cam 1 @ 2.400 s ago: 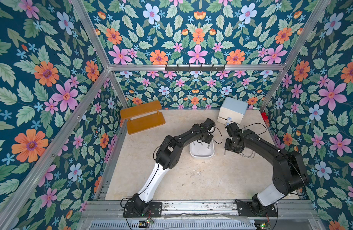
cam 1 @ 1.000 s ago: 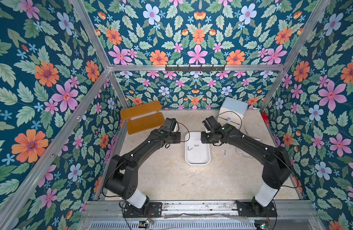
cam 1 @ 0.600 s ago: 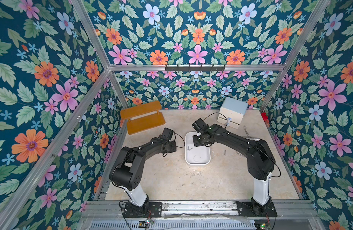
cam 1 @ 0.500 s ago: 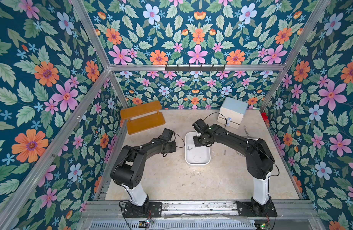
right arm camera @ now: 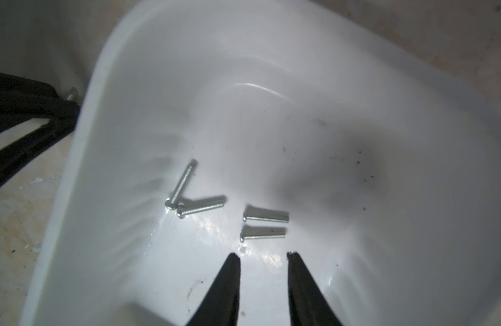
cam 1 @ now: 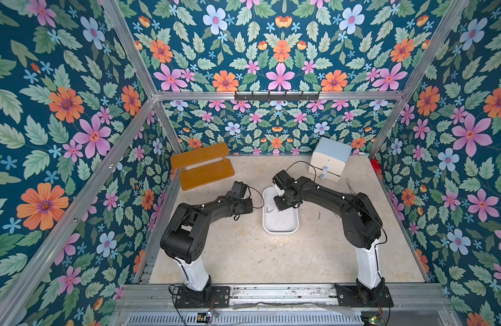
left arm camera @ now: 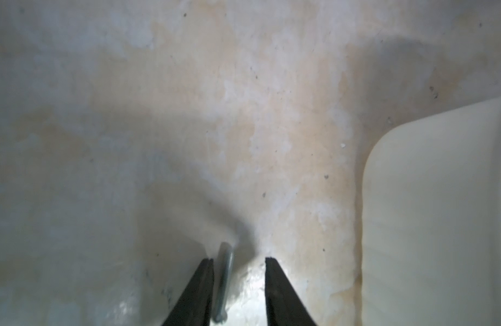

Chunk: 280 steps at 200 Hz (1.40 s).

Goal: Take out the screws from the storage box
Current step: Place the screw at the center of the board, then pick up the screw from the storage box.

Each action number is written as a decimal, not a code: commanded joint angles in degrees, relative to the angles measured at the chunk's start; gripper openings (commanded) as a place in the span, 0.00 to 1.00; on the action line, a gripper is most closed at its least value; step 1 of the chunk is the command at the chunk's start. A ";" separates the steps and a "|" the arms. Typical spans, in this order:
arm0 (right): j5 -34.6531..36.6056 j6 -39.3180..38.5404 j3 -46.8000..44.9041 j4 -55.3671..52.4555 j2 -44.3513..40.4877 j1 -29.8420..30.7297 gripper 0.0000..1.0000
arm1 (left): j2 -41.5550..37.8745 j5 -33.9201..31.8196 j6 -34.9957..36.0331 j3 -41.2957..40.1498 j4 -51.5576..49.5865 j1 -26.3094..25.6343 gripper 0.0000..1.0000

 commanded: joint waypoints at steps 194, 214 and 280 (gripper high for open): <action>-0.24 -1.16 1.19 -2.83 5.33 0.06 0.46 | -11.82 -0.86 0.60 2.85 -10.42 -0.01 0.63; 0.64 -0.88 1.59 -3.54 5.36 0.01 0.45 | -11.75 -0.33 0.62 2.70 -9.95 0.08 0.63; 0.10 -0.58 0.37 -3.20 5.01 0.08 0.31 | -11.28 0.17 0.62 2.86 -9.67 0.09 0.63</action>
